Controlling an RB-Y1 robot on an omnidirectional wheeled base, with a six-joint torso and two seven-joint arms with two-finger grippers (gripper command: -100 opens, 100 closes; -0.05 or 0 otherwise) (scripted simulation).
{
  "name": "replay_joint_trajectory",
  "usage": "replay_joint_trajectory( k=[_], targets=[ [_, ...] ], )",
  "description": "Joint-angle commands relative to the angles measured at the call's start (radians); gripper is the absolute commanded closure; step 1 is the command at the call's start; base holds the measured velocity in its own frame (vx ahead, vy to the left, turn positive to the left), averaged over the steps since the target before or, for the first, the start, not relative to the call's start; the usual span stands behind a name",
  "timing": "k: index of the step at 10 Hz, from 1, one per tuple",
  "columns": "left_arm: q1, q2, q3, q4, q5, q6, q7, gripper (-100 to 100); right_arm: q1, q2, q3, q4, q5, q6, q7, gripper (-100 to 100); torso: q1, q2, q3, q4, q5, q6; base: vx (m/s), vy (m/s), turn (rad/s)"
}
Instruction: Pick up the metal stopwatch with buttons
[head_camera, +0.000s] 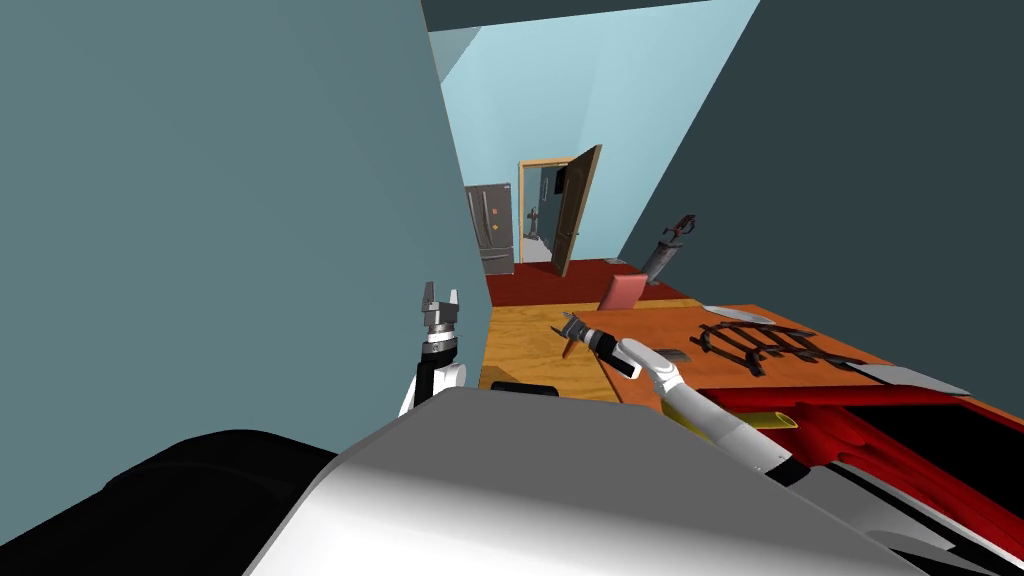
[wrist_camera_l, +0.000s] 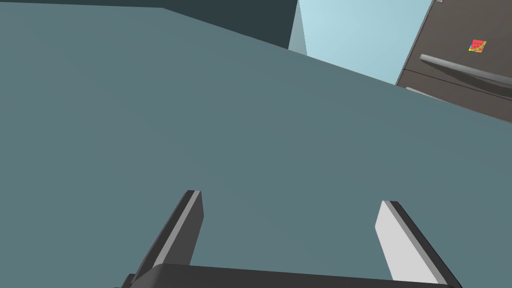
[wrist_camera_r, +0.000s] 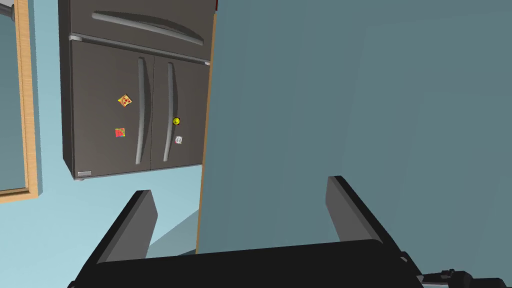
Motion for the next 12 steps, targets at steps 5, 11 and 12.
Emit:
replay_joint_trajectory(
  k=[5, 11, 12],
  targets=[
    [0.000, 0.000, 0.000, 0.000, 0.000, 0.000, 0.000, 0, -0.038, -0.077, 0.104, 0.133, 0.082, 0.014, 0.039, -100, -0.001, 0.002, 0.001, 0.000, 0.000, 0.000, 0.041, 0.025, 0.017],
    [0.000, 0.000, 0.000, 0.000, 0.000, 0.000, 0.000, 0, -0.069, -0.143, 0.208, 0.265, 0.156, 0.039, 0.069, -100, -0.001, 0.001, 0.001, 0.000, 0.000, 0.000, 0.051, 0.025, 0.015],
    [0.000, 0.000, 0.000, 0.000, 0.000, 0.000, 0.000, 0, -0.069, -0.143, 0.215, 0.294, 0.156, 0.039, 0.069, -100, 0.000, 0.000, 0.000, 0.000, 0.000, 0.000, 0.062, 0.031, 0.017]
  ],
)
